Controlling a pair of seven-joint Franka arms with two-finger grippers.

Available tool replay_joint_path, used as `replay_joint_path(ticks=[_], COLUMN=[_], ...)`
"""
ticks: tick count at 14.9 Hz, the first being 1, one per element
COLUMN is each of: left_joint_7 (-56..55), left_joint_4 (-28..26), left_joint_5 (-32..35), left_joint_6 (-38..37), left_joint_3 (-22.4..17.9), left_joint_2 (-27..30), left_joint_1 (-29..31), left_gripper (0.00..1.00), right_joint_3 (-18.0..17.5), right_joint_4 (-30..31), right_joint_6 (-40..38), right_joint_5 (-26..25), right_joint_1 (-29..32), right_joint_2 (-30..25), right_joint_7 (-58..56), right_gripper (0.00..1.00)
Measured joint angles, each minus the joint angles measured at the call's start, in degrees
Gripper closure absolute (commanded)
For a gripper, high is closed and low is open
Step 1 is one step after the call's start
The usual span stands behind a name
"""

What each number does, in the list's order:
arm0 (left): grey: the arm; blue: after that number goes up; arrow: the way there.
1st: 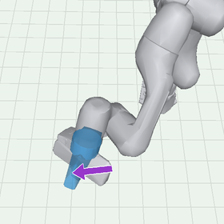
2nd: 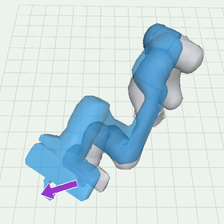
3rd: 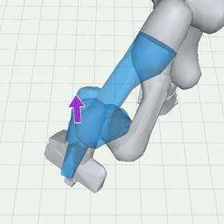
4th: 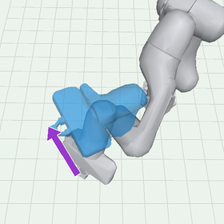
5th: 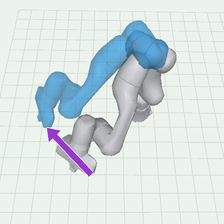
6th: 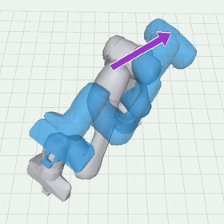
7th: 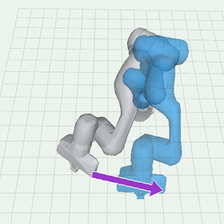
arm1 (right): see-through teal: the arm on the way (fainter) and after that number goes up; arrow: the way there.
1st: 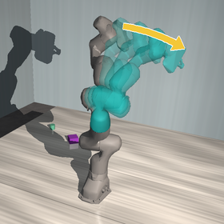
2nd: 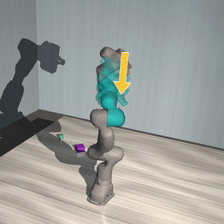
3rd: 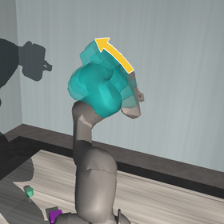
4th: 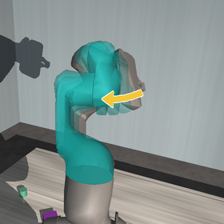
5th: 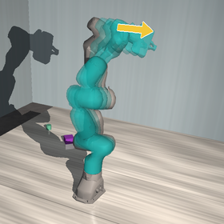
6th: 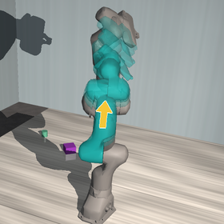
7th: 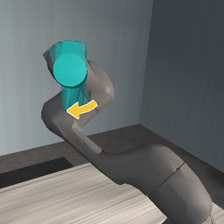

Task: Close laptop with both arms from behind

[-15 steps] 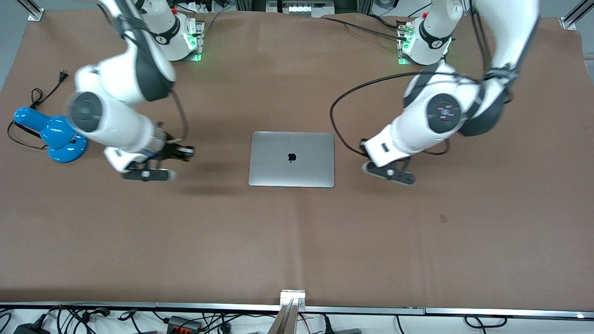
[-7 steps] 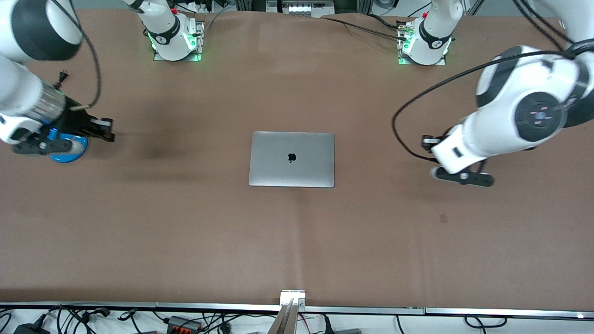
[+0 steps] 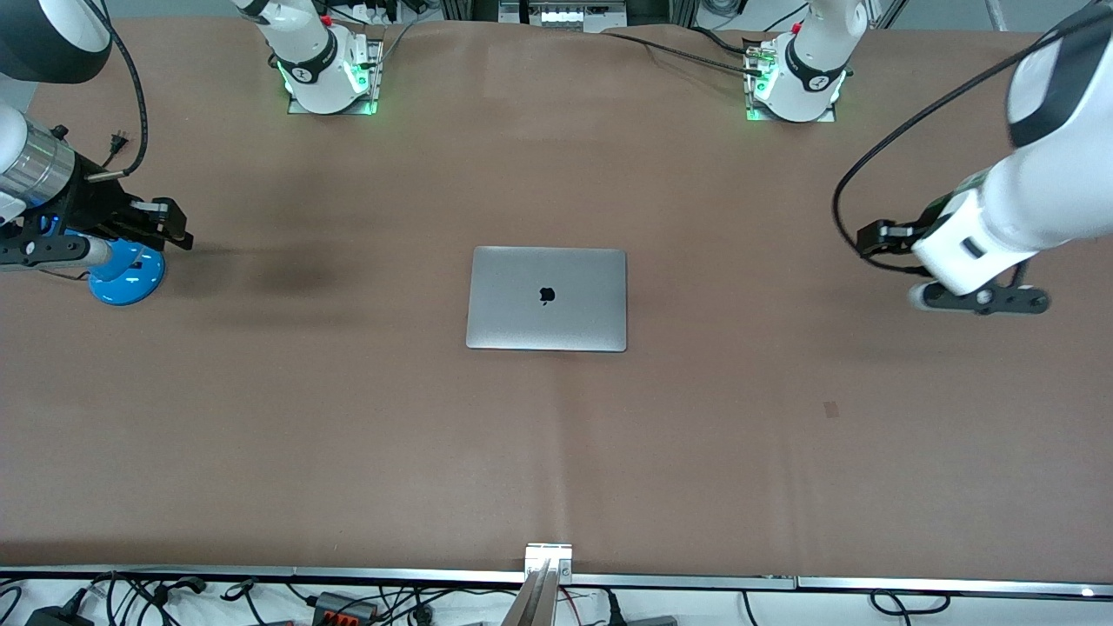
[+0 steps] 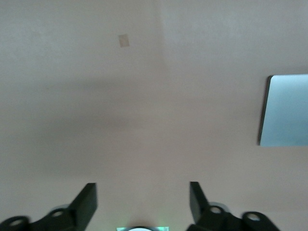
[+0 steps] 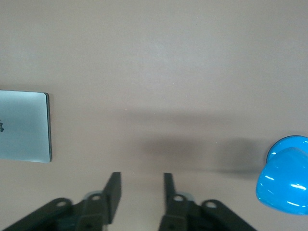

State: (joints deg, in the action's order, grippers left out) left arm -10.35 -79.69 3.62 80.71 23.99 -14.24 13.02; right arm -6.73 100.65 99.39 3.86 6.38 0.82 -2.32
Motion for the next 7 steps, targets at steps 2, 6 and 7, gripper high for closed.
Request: replay_joint_path(ticks=[2,6,7], left_joint_7=[0.1,0.3,0.4], left_joint_4=[-1.0,-10.2,-12.1], left_joint_5=[-4.0,-4.9,-4.9], left_joint_6=[0.6,10.2,11.0], left_joint_3=[-11.0,-19.9,-20.3], left_joint_2=[3.2,12.3,13.9], left_joint_1=[-7.0,-12.1,-12.3], left_gripper=[0.0,0.0,0.0], right_joint_3=[0.2,1.8,1.9], right_joint_4=[0.0,0.0,0.0], right_joint_6=[0.0,0.0,0.0], right_joint_5=[0.0,-1.8,-2.1], right_joint_1=[0.0,0.1,0.2], right_joint_2=[-0.2,-1.1,-1.1], right_joint_7=[0.0,-0.2,-0.2], right_gripper=[0.0,0.0,0.0])
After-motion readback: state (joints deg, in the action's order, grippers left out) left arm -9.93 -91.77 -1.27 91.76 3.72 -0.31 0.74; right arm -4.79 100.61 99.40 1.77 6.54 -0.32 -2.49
